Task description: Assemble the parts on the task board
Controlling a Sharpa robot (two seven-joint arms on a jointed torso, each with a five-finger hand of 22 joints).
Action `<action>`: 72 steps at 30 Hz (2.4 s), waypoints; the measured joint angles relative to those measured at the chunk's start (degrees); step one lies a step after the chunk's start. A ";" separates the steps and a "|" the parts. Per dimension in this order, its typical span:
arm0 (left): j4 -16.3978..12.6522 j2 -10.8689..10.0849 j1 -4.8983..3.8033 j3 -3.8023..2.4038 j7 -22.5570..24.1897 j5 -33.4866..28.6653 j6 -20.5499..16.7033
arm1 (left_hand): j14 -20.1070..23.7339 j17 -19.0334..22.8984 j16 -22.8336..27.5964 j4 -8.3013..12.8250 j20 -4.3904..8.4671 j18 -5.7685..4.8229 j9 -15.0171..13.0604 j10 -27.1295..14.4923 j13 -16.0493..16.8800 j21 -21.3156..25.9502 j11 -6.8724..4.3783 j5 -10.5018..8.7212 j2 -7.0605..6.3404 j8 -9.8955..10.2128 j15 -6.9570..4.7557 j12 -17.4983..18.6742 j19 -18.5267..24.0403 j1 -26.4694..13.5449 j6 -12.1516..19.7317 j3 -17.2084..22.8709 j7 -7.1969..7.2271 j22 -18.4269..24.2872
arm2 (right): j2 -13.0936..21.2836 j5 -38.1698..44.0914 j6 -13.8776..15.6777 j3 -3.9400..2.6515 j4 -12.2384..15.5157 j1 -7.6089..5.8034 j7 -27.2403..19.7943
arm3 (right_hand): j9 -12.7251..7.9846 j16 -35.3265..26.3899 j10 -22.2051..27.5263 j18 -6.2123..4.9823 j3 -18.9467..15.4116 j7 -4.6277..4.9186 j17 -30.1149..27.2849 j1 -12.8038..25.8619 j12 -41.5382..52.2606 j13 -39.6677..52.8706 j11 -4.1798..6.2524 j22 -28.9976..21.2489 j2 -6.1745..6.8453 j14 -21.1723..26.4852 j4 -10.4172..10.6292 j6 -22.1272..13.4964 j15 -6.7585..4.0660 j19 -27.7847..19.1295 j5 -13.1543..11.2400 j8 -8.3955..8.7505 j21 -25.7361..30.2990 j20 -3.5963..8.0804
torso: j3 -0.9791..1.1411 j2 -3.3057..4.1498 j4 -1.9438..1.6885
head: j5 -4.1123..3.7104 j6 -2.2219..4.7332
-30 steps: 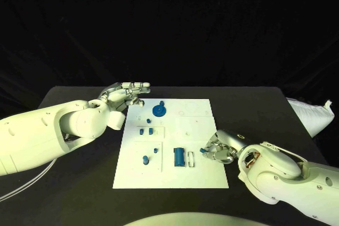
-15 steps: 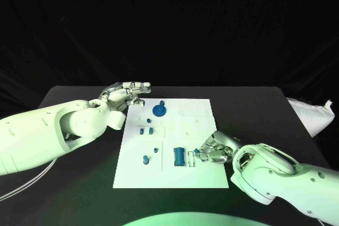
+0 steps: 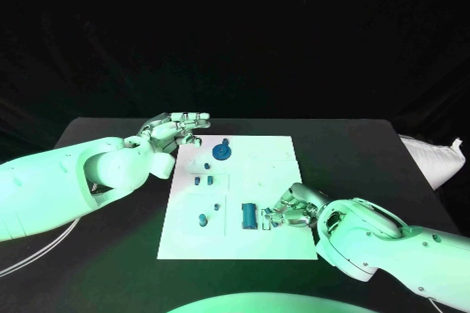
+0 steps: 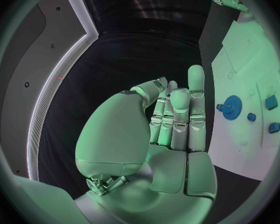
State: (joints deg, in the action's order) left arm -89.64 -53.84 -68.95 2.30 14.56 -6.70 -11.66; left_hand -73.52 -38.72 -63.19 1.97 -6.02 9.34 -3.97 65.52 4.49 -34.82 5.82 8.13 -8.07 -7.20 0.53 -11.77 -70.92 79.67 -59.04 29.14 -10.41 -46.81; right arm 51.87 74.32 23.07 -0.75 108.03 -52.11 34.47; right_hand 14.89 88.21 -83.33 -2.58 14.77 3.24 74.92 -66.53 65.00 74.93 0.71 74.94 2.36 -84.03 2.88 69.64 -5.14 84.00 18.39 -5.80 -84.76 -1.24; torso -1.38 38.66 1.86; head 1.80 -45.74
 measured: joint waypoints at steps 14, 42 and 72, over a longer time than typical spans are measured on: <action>-0.09 -0.03 0.00 0.00 -0.08 0.00 0.02 | 0.00 -0.01 0.00 0.13 0.00 0.00 0.00 0.00 0.00 0.00 0.00 0.00 0.00 0.00 0.00 0.00 0.00 0.00 0.00 0.13 0.00 0.00 | -0.98 0.39 -3.70 -0.07 -0.97 -0.14 0.26 | 0.69 0.00 0.19 -0.01 -0.69 -0.75 -0.01 1.47 -0.34 -0.01 0.22 -0.01 -0.30 0.00 1.49 0.78 0.00 0.00 -0.46 -0.10 -0.23 0.42 | 0.00 0.00 0.01 | 0.16 -0.11; -0.16 -0.04 -0.01 -0.01 -0.55 0.01 0.21 | 0.19 0.20 0.00 0.12 0.00 0.00 0.00 0.00 0.00 0.00 0.00 0.00 0.00 0.00 0.19 0.00 0.00 0.00 0.00 0.12 0.00 0.00 | -2.07 2.10 -5.38 0.05 -1.77 -0.08 0.75 | 2.76 0.22 -0.92 -0.01 -5.66 -2.06 0.00 8.16 3.20 -0.02 1.35 -0.03 0.02 0.03 8.03 3.28 -0.44 0.01 -2.99 -2.16 -0.45 0.84 | 0.02 0.00 0.03 | 0.27 -0.13; 1.46 0.48 0.17 0.61 -0.35 0.00 0.37 | 3.66 5.44 3.36 -0.09 -0.33 -0.01 0.00 -0.57 -0.11 1.20 0.14 0.00 0.45 -0.52 0.44 -0.80 1.40 -1.40 0.00 -0.90 0.01 0.38 | 3.07 -11.77 0.05 -0.09 -5.37 -3.39 -15.67 | 1.50 -2.86 0.95 0.00 -13.33 2.28 0.01 -5.30 -10.24 -1.26 -1.22 0.00 0.07 0.09 4.82 -7.16 1.38 0.07 -5.06 1.90 3.71 -0.58 | 0.04 -0.70 0.45 | 0.05 0.98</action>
State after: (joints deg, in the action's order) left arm -88.18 -53.36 -68.78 2.91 14.22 -6.70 -11.29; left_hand -69.86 -33.28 -59.83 1.87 -6.36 9.34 -3.97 64.95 4.38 -33.62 5.97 8.13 -7.62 -7.72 0.97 -12.57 -69.53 78.28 -59.04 28.24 -10.40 -46.42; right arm 54.94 62.55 23.12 -0.84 102.66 -55.50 18.80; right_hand 16.40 85.36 -82.38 -2.59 1.45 5.52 74.93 -71.83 54.76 73.67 -0.51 74.95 2.43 -83.94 7.70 62.48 -3.76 84.07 13.32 -3.90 -81.05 -1.82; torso -1.35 37.96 2.31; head 1.86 -44.76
